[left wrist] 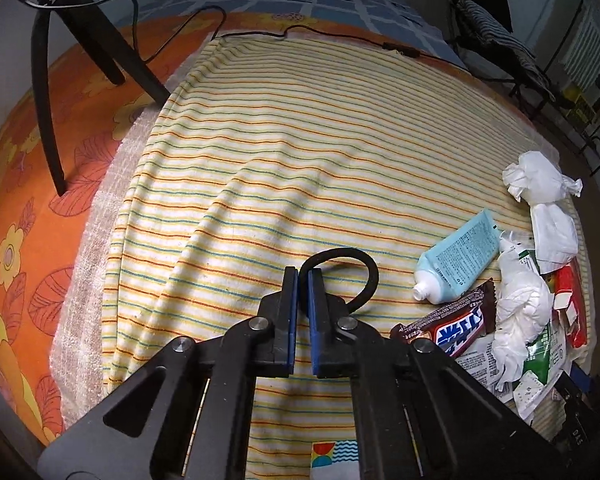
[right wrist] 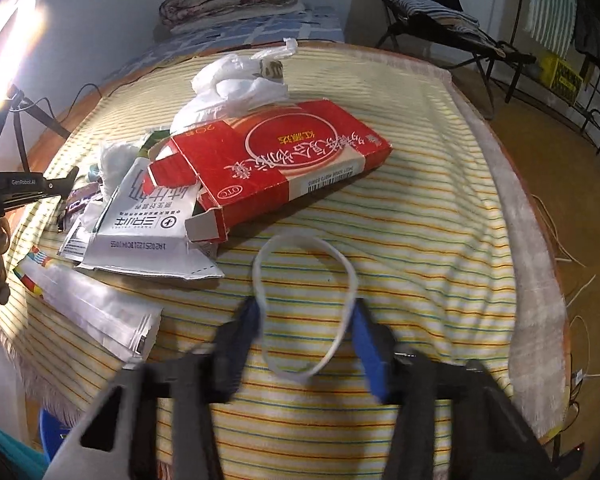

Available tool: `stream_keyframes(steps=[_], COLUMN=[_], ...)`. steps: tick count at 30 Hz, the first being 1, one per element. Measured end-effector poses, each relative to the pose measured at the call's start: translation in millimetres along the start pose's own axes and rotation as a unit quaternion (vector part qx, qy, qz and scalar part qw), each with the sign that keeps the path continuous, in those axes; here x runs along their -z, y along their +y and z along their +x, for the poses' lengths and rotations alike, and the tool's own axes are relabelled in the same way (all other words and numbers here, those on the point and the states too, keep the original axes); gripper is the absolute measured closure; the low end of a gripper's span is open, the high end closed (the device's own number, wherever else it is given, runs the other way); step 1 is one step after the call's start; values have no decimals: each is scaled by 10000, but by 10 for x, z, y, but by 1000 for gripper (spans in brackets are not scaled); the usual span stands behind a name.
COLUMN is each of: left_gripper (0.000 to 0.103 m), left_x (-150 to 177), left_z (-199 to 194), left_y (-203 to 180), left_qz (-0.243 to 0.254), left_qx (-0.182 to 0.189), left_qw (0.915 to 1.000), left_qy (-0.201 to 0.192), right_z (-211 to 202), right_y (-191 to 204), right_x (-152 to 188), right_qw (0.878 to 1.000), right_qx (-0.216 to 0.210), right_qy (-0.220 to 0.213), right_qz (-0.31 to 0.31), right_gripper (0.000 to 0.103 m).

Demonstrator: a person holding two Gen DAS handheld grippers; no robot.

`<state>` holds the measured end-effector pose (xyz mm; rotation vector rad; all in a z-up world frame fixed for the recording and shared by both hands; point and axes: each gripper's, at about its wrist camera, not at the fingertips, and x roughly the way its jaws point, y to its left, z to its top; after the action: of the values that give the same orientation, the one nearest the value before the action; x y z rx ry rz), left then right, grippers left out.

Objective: Collect trash
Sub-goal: 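Reach the right gripper to the white rubber band and close on it, then carry the rubber band down over the blue basket and open the right gripper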

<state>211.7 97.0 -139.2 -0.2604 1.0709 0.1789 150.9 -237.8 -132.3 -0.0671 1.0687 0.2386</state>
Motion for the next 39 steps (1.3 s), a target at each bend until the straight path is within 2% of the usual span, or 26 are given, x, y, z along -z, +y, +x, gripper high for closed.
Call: stream_keyframes(steps=[1, 4, 13, 17, 20, 26, 31, 39], left_gripper=[101, 101, 101, 101, 101, 101, 101, 101], left_x=[1, 45, 53, 130, 206, 547, 854, 1374], left_z=[-14, -126, -465, -696, -856, -1186, -1401, -1535], left_y=[16, 75, 167, 143, 73, -17, -11, -24], left_qz=[-32, -92, -175, -65, 75, 402, 489, 626], left_qx=[8, 29, 184, 342, 458, 621, 764, 851], left_qw=[10000, 9999, 9993, 9987, 9980, 9962, 9950, 9940], left_qy=[4, -54, -276, -365, -418, -457, -427, -290], right_z=[-14, -46, -265, -431, -592, -857, -980, -1023], right_y=[-20, -72, -165, -163, -67, 102, 227, 557], right_x=[-3, -18, -80, -129, -152, -53, 76, 350], right_qw=[10000, 9996, 9968, 9941, 9927, 9904, 9885, 9853], right_qx=[-38, -217, -499, -730, -893, -1157, -1338, -1557], right_qy=[-9, -38, -402, -503, -635, -734, -710, -443], right_qz=[38, 173, 472, 628, 506, 192, -39, -552], right_gripper=[80, 89, 94, 94, 94, 94, 94, 94])
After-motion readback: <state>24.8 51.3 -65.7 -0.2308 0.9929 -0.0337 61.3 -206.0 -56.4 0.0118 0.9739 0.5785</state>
